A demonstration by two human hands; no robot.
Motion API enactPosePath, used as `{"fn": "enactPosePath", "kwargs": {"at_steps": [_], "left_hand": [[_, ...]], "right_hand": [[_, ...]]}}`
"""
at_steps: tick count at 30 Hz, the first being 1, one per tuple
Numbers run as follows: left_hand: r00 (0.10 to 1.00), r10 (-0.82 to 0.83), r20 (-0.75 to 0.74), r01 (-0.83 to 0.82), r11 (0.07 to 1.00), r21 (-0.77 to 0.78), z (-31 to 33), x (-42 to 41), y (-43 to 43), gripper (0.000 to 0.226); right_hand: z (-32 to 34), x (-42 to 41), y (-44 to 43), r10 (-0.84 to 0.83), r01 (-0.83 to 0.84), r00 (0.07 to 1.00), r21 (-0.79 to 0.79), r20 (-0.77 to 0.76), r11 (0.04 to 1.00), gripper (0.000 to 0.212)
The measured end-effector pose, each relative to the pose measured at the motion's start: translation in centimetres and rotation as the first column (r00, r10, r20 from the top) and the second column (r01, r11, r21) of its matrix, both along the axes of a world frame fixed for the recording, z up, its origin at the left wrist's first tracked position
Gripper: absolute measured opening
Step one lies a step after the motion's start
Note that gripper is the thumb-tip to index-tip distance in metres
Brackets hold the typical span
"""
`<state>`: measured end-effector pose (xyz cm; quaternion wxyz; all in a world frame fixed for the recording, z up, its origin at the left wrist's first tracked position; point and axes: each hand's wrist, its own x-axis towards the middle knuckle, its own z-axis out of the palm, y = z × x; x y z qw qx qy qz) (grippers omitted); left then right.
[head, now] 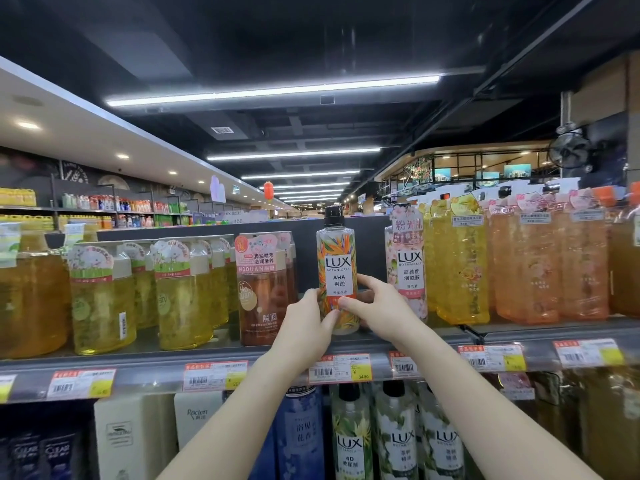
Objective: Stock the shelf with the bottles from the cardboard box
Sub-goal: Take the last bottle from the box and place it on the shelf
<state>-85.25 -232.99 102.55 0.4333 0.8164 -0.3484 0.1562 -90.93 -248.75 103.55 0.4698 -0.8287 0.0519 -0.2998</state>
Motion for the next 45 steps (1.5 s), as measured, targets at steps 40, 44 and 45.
{"fn": "enactPosePath", "kwargs": {"at_steps": [40,44,45], "left_hand": [[0.915,0.187,0.356,-0.094,0.960,-0.263,-1.2,-2.7,-2.4,0.045],[0.959,0.024,0.282,0.034,0.980,-0.198,-0.8,-5.9,-5.2,0.035],[0.973,0.002,0.232,0.037,0.986,-0.163,-0.7,-6.3,-6.1,0.035]], "right_hand": [[1.2,-4.3,-2.0,-0.179,0.182,0.981,-0.022,0.079,0.983,0.032],[1.3,-6.7,-4.3,-0.453,0.474,0.871,-0.081,0.191,0.877,0.017],[1.1,-7.0,-4.7,-0.486,0.509,0.855,-0.113,0.181,0.853,0.018]]}}
